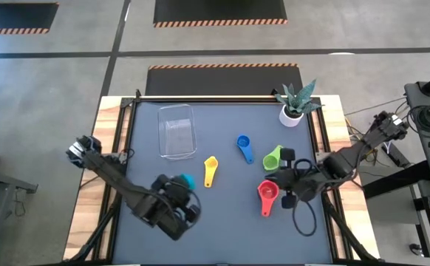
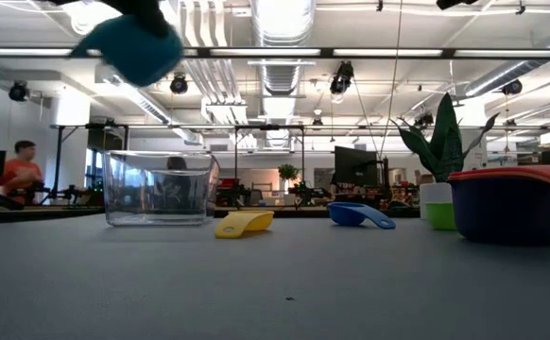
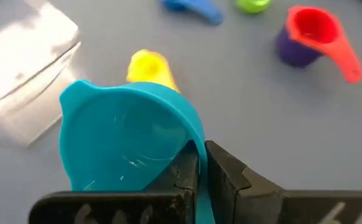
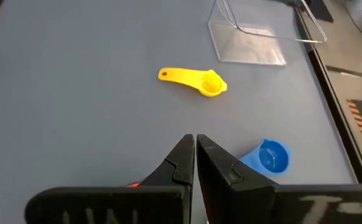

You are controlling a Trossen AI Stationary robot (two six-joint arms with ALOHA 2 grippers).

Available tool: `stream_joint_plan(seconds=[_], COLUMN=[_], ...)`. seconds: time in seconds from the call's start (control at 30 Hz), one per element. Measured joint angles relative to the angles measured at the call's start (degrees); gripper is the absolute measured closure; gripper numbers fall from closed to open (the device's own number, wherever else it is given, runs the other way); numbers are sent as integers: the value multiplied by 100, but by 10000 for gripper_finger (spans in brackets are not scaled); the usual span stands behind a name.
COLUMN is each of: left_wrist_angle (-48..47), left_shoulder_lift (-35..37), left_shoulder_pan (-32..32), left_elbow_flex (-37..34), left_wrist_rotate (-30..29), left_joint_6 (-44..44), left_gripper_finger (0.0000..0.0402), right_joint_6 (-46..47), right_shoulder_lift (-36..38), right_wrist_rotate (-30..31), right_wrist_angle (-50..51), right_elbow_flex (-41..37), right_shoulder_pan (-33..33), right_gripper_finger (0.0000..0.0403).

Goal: Nest measuring cups in basket
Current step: Stack the light blue measuring cup on top of the red measuring cup

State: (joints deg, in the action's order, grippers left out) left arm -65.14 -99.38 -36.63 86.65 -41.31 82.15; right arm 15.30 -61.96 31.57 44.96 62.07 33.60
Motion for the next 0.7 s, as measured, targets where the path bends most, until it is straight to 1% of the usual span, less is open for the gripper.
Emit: stream_joint_plan(seconds=[0.17,0.33,0.4,0.47,0.6,0.7], left_wrist_angle=[411,778,767,765,685,665], left_shoulder_lift=[-535,-1226,-1545,-1863,-2481,-2920], left_shoulder_pan=[293,544,629,702,836,943], left_elbow_flex=[823,1761,2183,2602,3530,4235], left_wrist_rotate=[-112,-171,-173,-169,-123,71], left_joint_6=[-1397,-2763,-3102,-3394,-3930,-4334], left_gripper_finger=[400,400,400,400,400,400], right_joint_6=[-221,-977,-1413,-1636,-1647,-1802], right_shoulder_lift=[374,922,1165,1439,1986,2349], right_wrist_rotate=[14,-3,-55,-158,-202,-204], right_wrist_angle=[-604,-1877,-2294,-2475,-2772,-3086], right_elbow_flex=[-505,-1285,-1495,-1602,-1820,-2172], right_shoulder_pan=[172,241,241,241,241,252], right_gripper_finger=[394,394,394,394,394,394])
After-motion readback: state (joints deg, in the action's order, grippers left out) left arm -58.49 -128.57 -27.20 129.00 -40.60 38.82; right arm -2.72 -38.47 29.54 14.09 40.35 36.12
